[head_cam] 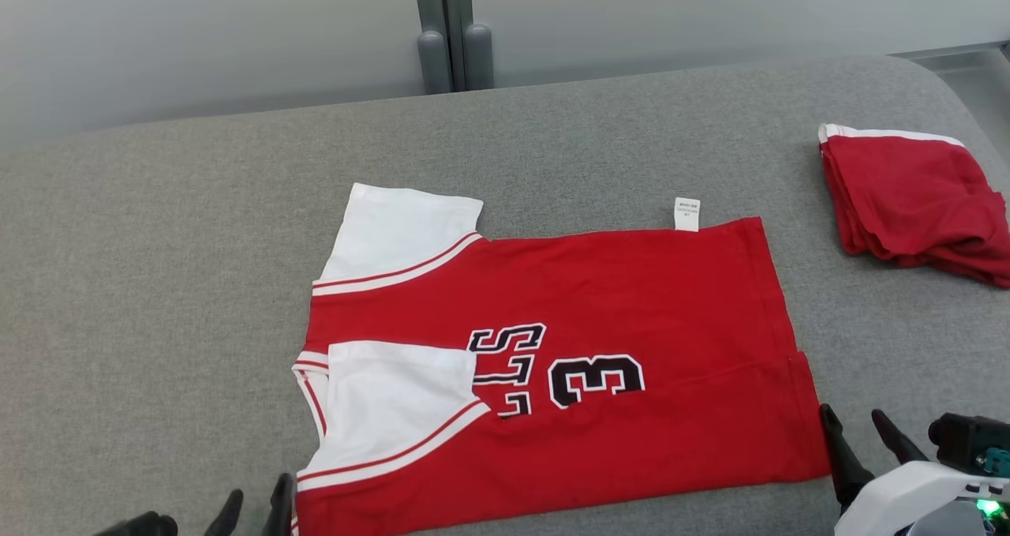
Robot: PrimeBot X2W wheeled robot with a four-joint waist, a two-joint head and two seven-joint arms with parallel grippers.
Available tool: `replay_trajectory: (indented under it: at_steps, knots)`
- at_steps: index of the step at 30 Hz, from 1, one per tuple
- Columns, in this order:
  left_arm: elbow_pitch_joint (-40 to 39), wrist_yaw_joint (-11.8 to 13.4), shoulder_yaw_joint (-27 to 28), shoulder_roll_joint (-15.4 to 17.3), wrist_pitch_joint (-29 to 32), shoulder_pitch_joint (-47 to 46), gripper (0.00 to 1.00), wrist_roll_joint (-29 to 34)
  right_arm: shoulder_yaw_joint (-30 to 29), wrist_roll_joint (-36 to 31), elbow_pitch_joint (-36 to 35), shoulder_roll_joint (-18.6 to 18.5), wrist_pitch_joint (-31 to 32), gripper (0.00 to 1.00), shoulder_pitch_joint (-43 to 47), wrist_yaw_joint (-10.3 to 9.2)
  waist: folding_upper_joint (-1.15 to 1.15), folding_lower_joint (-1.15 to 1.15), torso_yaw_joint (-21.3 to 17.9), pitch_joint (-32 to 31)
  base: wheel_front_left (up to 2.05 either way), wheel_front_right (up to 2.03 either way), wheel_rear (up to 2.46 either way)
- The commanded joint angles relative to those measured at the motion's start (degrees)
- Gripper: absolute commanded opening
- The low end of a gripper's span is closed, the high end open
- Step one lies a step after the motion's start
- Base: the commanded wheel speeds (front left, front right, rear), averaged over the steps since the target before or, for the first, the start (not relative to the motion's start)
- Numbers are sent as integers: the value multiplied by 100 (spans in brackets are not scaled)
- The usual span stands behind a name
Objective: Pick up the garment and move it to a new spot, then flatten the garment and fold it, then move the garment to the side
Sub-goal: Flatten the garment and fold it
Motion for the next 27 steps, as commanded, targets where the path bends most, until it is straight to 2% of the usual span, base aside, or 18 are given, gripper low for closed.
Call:
replay_trajectory:
  at_steps: [1,8,13,21,27]
  knots:
    - [-82,-5,28,142,55,-205,100,78,-26,-46,-80,-20,-44,100,-115,-5,0,0,-3,2,0,0,0]
    - [-341,-155,-16,817,535,-1420,100,575,57,-387,-352,-18,15,100,-577,-5,0,0,-16,11,0,0,0]
    - [-201,-566,-296,1164,977,-2876,100,1015,395,-585,-503,-20,185,100,-1059,-5,0,0,-111,187,0,0,0]
    - [556,-899,-869,1381,1794,-4838,100,1121,1030,-772,-542,-17,311,100,-1857,-5,0,0,-551,779,0,0,0]
    - [1225,-942,-1470,1589,2092,-5569,100,930,1385,-831,-435,-19,227,100,-2361,-5,0,0,-895,1322,0,0,0]
